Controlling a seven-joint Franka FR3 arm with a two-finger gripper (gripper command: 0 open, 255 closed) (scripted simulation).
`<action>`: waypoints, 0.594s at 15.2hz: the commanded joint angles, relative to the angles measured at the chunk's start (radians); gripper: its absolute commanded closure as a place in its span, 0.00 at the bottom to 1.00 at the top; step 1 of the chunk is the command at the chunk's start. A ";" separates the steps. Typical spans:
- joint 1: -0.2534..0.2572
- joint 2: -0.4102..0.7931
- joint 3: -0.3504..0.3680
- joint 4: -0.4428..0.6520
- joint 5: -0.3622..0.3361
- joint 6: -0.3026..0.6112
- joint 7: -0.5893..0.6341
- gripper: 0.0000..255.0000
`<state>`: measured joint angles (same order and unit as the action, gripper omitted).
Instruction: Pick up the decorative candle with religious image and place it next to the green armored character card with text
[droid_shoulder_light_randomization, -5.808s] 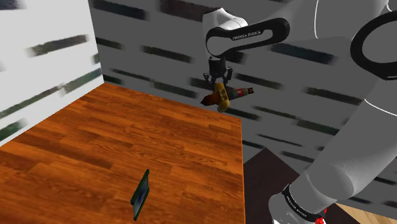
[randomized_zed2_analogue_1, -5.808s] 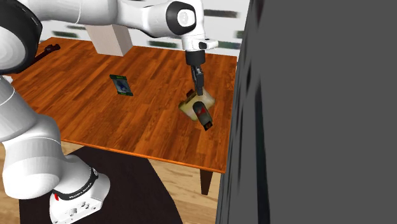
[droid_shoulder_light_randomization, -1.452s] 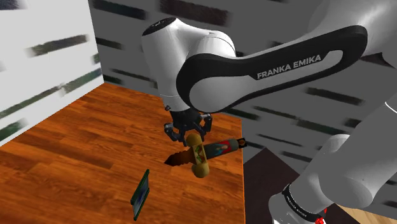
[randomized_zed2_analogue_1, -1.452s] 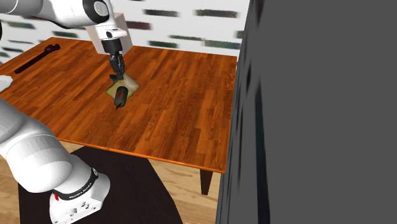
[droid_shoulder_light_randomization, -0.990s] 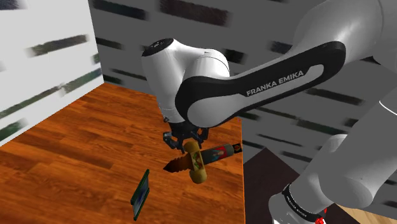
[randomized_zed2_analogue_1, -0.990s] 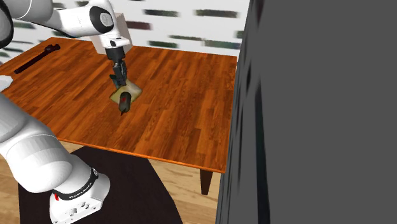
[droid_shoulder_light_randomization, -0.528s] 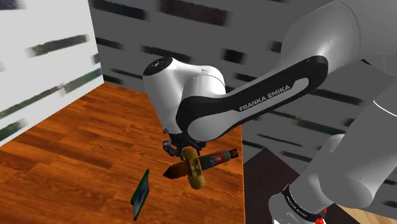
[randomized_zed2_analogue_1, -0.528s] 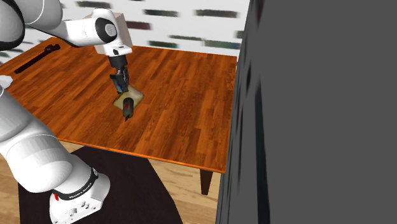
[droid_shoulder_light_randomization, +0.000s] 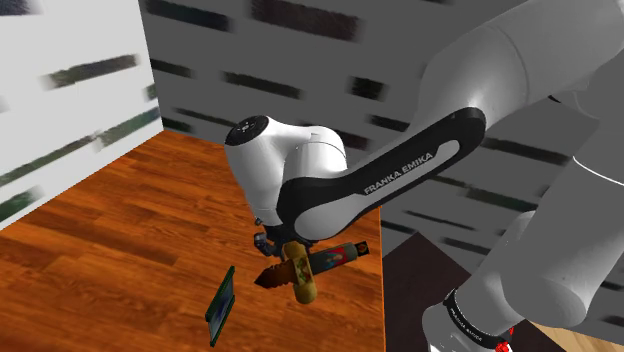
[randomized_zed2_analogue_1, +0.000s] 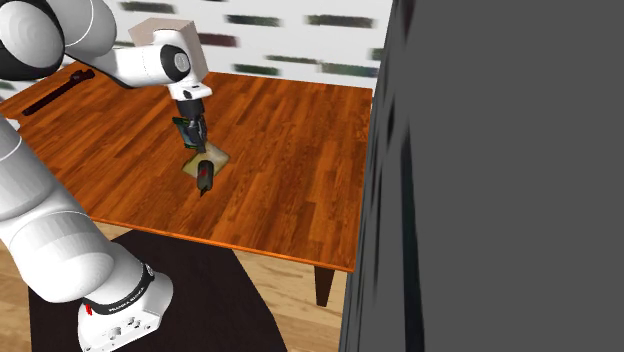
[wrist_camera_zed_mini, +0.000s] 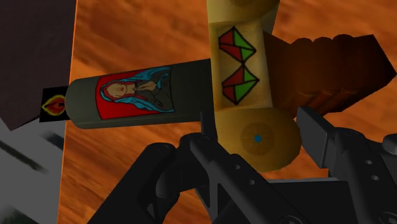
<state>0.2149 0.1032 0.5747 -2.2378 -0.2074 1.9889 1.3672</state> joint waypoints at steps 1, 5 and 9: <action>0.001 0.025 -0.003 -0.010 -0.015 0.023 0.012 1.00; 0.004 0.050 -0.006 -0.018 -0.032 0.048 0.027 1.00; 0.004 0.050 -0.007 -0.018 -0.032 0.048 0.027 1.00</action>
<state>0.2179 0.1421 0.5683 -2.2448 -0.2390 2.0522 1.3927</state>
